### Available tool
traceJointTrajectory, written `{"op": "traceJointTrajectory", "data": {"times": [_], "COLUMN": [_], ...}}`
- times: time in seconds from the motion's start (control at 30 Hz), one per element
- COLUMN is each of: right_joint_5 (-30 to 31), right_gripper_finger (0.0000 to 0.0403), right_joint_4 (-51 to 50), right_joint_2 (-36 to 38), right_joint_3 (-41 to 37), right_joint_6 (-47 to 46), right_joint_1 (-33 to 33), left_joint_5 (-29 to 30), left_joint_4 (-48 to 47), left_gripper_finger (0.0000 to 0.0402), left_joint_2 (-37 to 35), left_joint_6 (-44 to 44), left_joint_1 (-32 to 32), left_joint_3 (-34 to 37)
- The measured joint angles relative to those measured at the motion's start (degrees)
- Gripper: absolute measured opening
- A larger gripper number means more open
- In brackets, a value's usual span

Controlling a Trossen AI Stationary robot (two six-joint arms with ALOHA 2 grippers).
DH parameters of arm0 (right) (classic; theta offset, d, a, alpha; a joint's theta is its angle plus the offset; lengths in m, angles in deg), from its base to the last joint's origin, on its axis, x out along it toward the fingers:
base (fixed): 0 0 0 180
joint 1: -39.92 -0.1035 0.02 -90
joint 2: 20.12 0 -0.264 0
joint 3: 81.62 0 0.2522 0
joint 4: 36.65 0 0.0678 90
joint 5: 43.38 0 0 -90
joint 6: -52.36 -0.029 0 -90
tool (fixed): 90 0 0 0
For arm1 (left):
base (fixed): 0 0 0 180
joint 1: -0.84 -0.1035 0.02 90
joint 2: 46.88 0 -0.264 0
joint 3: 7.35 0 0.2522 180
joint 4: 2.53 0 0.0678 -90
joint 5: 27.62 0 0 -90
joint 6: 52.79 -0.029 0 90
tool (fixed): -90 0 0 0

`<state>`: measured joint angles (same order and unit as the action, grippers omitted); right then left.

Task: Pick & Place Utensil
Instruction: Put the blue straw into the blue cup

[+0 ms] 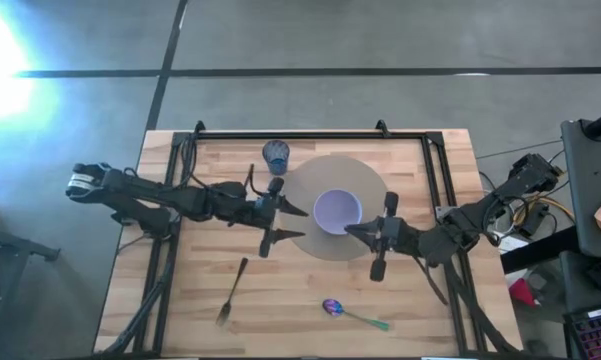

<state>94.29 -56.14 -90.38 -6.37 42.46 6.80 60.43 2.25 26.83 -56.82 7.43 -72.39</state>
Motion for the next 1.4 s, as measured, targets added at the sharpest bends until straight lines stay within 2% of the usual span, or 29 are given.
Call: {"op": "traceJointTrajectory", "data": {"times": [0.17, 0.43, 0.77, 1.0, 1.4], "right_joint_5": [-0.89, -3.83, -4.27, -7.31, -7.33], "right_gripper_finger": [0.0008, 0.0008, 0.0008, 0.0008, 0.0008], "right_joint_4": [2.51, 11.74, 21.45, 26.46, 36.32], "right_joint_2": [0.00, -3.25, -9.87, -12.63, -17.53], "right_joint_3": [-0.23, -2.16, -1.81, -1.77, -1.73], "right_joint_6": [0.04, 3.92, 11.27, 12.03, 13.63], "right_joint_1": [1.09, 3.49, 7.23, 9.24, 11.17], "left_joint_5": [0.00, 0.02, 0.02, 0.04, 0.04], "left_joint_4": [8.56, 8.93, 8.66, 8.66, 8.64], "left_gripper_finger": [0.0216, 0.0216, 0.0216, 0.0216, 0.0216], "left_joint_2": [0.00, 0.00, 0.00, 0.00, 0.00], "left_joint_6": [-0.35, -0.32, -0.29, -0.29, -0.33], "left_joint_1": [0.00, 0.00, 0.00, 0.00, 0.00], "left_joint_3": [2.93, 3.62, 3.75, 3.75, 3.75]}}
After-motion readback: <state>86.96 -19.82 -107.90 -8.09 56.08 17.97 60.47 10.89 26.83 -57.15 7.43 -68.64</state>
